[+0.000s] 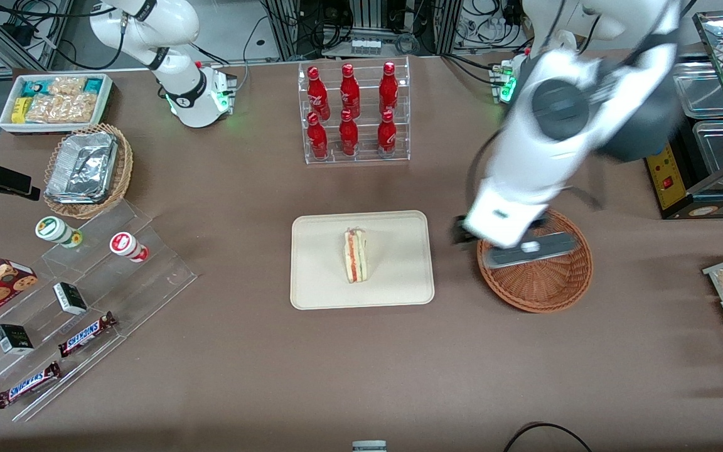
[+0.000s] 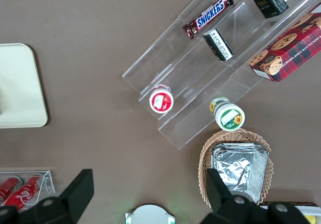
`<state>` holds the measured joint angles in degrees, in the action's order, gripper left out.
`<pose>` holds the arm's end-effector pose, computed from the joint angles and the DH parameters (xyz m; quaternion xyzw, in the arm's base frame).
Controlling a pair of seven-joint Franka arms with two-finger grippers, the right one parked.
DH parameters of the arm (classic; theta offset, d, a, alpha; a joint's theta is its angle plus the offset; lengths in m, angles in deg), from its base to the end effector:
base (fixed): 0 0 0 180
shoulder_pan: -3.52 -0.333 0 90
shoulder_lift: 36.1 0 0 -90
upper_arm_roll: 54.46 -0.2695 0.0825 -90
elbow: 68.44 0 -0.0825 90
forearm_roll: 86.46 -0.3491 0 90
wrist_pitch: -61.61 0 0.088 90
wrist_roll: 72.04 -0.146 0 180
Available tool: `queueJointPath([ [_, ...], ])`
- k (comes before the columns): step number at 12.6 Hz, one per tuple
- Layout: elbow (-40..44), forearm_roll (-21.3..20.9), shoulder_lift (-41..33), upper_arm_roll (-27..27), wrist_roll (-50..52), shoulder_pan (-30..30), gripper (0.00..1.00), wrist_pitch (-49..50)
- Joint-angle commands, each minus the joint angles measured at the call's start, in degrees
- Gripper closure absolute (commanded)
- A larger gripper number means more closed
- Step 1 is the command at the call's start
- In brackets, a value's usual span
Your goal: Place sandwich from basket to tray
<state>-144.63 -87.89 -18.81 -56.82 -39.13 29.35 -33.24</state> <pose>0.5540 -0.2400 0.4833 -0.9965 -0.0804 -0.0194 0.0106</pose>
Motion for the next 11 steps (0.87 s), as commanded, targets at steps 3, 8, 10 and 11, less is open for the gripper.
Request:
queueJointPath([
  [3,-10.87,1.52,-13.39,0.6,-16.54,-9.11,0.0,4.41],
  [8,-16.97,1.17,-19.13,0.51,-28.25,-16.68,0.0,4.76],
  [10,-16.62,0.9,-18.96,0.6,-28.52,-18.44,0.0,4.76],
  [11,-16.53,0.64,-18.96,0.43,-28.95,-18.62,0.0,4.68],
])
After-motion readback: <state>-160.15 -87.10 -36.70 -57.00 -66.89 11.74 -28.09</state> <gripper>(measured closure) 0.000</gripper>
